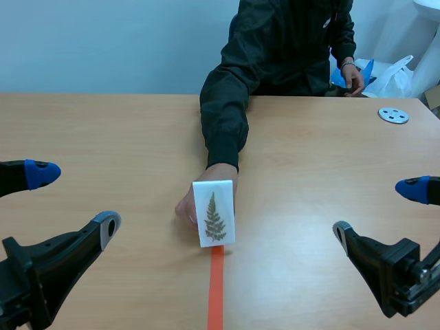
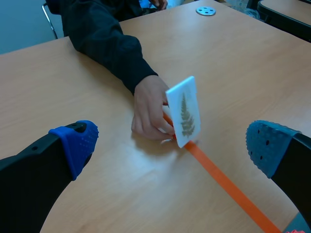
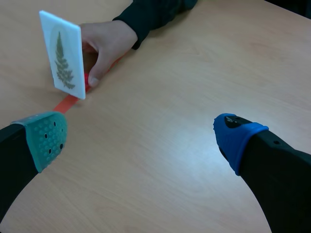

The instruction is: Sort the leaf by its shape. The table is split by an orange tape line. A compound leaf with several leaflets goes to the left side, a simple leaf with one blade goes to the right side. Return to the home posture when a red brick is placed on the table.

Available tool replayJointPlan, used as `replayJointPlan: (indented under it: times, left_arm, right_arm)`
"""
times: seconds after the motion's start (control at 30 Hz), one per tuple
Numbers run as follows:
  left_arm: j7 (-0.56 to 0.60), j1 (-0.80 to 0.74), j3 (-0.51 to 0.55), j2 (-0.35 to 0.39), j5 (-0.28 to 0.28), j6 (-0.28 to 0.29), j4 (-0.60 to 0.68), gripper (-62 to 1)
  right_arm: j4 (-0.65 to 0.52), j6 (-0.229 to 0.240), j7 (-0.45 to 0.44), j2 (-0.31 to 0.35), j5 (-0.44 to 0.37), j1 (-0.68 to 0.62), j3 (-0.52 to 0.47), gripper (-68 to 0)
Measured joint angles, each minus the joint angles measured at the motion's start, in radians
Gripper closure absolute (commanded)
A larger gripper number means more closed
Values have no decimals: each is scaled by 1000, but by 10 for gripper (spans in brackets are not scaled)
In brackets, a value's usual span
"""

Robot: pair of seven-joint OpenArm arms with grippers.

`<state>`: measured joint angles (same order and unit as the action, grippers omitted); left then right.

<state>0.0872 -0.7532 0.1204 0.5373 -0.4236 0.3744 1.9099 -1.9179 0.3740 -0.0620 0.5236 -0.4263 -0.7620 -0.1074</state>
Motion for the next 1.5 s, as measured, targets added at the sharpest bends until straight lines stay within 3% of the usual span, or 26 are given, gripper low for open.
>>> replayJointPlan:
  times: [1.3,1.5]
  left_arm:
    - [0,0,0,0,0,0,0,-623]
    - [0,0,0,0,0,0,0,-623]
  right_arm:
    - [0,0,0,0,0,0,0,-621]
    - [0,9,16,0,0,47,0,-621]
